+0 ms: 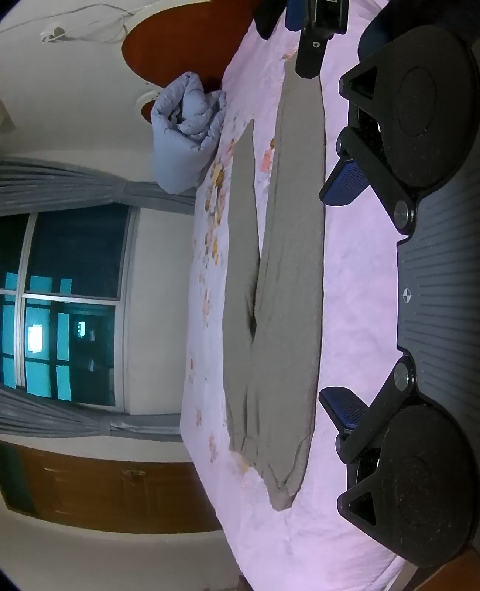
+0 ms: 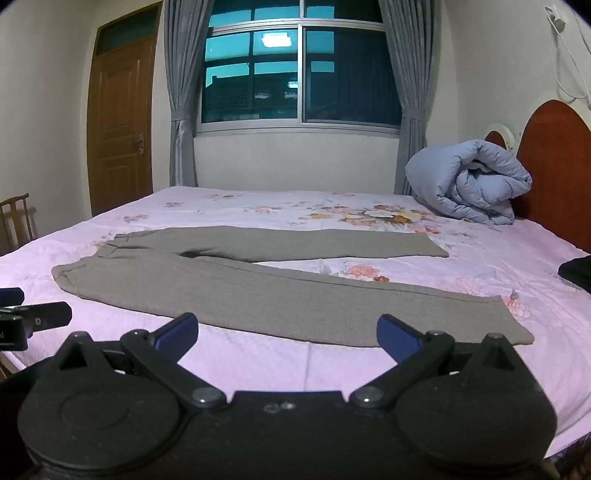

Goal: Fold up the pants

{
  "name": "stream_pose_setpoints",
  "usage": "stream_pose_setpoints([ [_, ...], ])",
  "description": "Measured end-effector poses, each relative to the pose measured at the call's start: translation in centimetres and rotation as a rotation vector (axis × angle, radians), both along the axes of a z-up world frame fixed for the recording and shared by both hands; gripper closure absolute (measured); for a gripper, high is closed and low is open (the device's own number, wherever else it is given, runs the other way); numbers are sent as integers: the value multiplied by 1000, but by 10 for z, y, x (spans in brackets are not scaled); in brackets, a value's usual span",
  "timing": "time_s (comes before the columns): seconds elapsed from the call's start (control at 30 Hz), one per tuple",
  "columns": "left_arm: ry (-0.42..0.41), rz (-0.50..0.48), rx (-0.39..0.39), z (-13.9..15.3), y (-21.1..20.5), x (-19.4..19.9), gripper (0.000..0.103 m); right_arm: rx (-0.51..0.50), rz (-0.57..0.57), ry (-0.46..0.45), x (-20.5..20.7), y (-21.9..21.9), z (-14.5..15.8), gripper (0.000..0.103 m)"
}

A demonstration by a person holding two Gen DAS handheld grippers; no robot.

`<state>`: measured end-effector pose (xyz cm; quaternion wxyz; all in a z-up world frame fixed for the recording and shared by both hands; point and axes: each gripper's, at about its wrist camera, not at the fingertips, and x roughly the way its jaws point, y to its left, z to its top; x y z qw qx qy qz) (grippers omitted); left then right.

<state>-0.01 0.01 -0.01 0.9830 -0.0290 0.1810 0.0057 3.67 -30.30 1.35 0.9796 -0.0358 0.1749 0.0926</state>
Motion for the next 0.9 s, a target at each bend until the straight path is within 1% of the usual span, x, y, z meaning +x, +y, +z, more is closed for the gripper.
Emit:
stream_pose_setpoints([
  [0.03, -2, -1, 2, 0, 0, 0, 0, -1, 0, -1, 0, 0, 0, 6],
  [0.07, 14, 0, 9, 0, 0, 0, 0, -1, 0, 0, 0, 0, 0, 6],
  [0.47, 14, 0, 5, -2, 0, -4, 0, 7, -3, 2, 2, -3, -1, 6],
  [0.5, 16, 1, 5, -3, -1, 2, 0, 7, -3, 2, 2, -2, -1, 6],
  [0.9, 20, 1, 7, -3, -1, 2, 0, 8, -6, 2, 1, -2, -1, 6],
])
